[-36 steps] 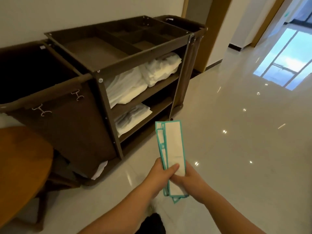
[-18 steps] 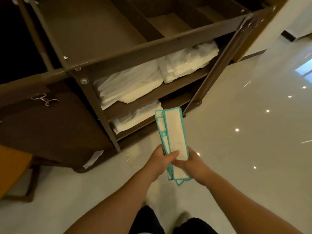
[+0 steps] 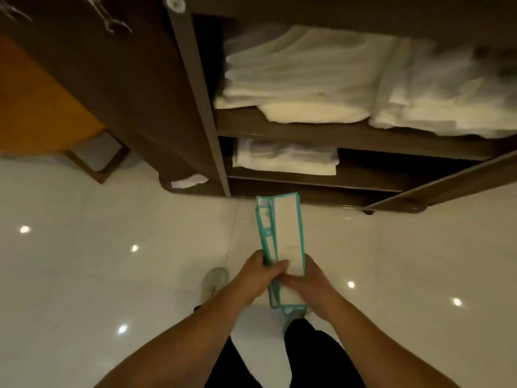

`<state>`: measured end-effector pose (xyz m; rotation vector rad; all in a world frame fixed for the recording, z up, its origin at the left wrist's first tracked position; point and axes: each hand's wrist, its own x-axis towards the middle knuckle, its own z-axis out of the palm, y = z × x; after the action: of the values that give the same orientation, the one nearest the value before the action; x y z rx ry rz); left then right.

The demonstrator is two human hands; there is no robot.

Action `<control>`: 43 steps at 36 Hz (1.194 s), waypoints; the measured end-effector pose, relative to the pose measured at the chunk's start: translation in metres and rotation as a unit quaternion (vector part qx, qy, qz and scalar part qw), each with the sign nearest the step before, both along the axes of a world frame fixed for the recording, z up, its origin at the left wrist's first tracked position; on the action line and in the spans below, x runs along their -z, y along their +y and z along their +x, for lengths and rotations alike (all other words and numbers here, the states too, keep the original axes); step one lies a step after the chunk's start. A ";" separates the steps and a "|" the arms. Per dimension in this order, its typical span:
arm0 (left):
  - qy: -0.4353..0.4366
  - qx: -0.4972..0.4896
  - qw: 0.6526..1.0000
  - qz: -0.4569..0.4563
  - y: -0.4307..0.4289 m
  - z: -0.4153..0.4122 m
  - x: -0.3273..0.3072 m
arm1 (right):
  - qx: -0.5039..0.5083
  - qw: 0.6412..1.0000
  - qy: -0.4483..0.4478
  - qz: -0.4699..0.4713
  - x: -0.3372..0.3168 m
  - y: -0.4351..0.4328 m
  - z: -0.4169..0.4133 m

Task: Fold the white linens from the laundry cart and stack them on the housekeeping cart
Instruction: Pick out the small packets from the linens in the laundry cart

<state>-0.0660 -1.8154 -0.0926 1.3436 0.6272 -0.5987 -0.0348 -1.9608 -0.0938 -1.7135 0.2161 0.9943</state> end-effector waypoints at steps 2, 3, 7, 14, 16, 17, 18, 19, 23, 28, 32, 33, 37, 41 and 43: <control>0.009 -0.030 0.999 0.012 -0.014 -0.008 0.018 | -0.017 0.999 0.030 -0.008 0.017 -0.012 0.001; 0.015 -0.041 0.999 0.023 -0.019 -0.011 0.029 | -0.024 0.999 0.037 -0.009 0.024 -0.015 0.002; 0.020 -0.058 0.997 0.050 -0.027 -0.016 0.080 | -0.049 0.997 0.046 -0.032 0.074 -0.019 0.005; 0.014 -0.027 0.992 0.118 -0.004 0.003 0.221 | -0.024 0.999 0.021 -0.035 0.211 -0.001 0.022; 0.003 -0.022 0.992 0.127 0.005 0.016 0.261 | -0.026 0.999 0.009 -0.033 0.254 0.007 0.035; -0.005 -0.026 0.991 0.131 0.010 0.026 0.282 | -0.019 0.999 0.006 -0.028 0.277 0.011 0.043; -0.013 -0.030 0.990 0.137 0.015 0.037 0.303 | -0.011 1.000 -0.001 -0.025 0.298 0.016 0.053; -0.024 -0.033 0.988 0.147 0.020 0.048 0.325 | -0.002 1.000 -0.010 -0.023 0.319 0.022 0.065; -0.088 -0.037 0.979 0.182 0.040 0.100 0.399 | 0.011 0.998 -0.069 -0.009 0.389 0.048 0.121; -0.181 -0.030 0.960 0.214 0.065 0.160 0.474 | 0.044 0.991 -0.129 0.013 0.470 0.078 0.185; -0.228 -0.033 0.946 0.226 0.081 0.200 0.507 | 0.069 0.982 -0.177 0.009 0.513 0.101 0.228; -0.238 -0.041 0.942 0.234 0.085 0.210 0.513 | 0.066 0.979 -0.191 0.005 0.519 0.107 0.238; -0.258 -0.044 0.929 0.261 0.100 0.243 0.534 | 0.067 0.963 -0.258 -0.020 0.532 0.131 0.276; -0.262 -0.005 0.908 0.326 0.104 0.253 0.538 | 0.032 0.942 -0.320 -0.091 0.534 0.144 0.300; -0.275 0.030 0.893 0.355 0.103 0.251 0.537 | -0.011 0.932 -0.335 -0.138 0.528 0.145 0.305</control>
<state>0.1851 -1.7126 -0.6298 2.1189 0.3341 0.0124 0.2699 -1.8158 -0.6216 -2.2157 -0.1177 0.3521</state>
